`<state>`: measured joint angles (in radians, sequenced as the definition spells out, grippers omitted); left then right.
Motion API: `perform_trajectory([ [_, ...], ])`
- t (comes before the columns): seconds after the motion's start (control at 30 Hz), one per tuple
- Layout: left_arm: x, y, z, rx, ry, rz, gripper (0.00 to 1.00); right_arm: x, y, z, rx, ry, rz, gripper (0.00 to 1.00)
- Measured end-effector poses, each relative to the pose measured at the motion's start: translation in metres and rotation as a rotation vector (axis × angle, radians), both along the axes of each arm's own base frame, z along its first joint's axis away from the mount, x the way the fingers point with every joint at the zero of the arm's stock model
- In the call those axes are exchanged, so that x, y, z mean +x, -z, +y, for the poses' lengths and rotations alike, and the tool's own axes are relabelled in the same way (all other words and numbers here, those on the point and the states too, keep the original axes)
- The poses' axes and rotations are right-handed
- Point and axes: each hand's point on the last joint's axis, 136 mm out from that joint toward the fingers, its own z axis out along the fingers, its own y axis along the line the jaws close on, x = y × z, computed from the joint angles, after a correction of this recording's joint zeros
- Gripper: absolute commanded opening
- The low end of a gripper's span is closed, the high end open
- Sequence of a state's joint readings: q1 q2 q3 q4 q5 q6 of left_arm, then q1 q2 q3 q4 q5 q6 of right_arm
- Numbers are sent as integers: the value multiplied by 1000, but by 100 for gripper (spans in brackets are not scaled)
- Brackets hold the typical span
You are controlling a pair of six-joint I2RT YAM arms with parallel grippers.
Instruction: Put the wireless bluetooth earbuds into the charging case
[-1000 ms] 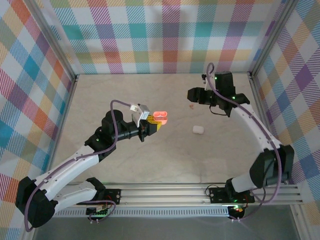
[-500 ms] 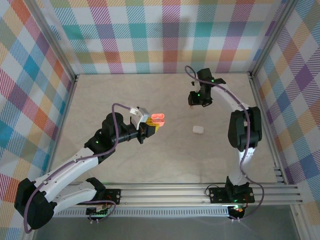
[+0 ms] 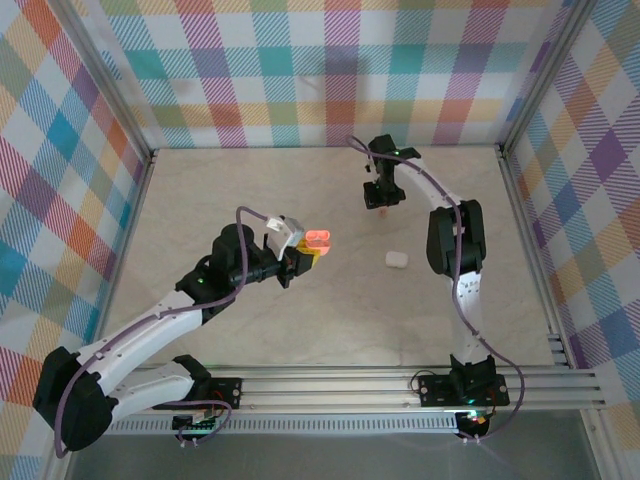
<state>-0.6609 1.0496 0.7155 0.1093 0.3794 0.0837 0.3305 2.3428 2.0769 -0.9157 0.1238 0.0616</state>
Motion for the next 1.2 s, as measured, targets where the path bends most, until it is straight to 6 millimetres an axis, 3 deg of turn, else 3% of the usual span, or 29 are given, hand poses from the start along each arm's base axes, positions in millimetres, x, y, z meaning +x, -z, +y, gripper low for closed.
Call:
perform_trajectory([
  [0.4,-3,22,-9,23,67,1,0,-5,18,-14,-49,-4,58,33],
  [0.7,-4,24,-10,24,77,8,0,-4,30,-13,-49,-15,79,30],
  [1.2,-6,16,-9,9,76,-11,0,-4,26,-10,-6,-73,70,8],
])
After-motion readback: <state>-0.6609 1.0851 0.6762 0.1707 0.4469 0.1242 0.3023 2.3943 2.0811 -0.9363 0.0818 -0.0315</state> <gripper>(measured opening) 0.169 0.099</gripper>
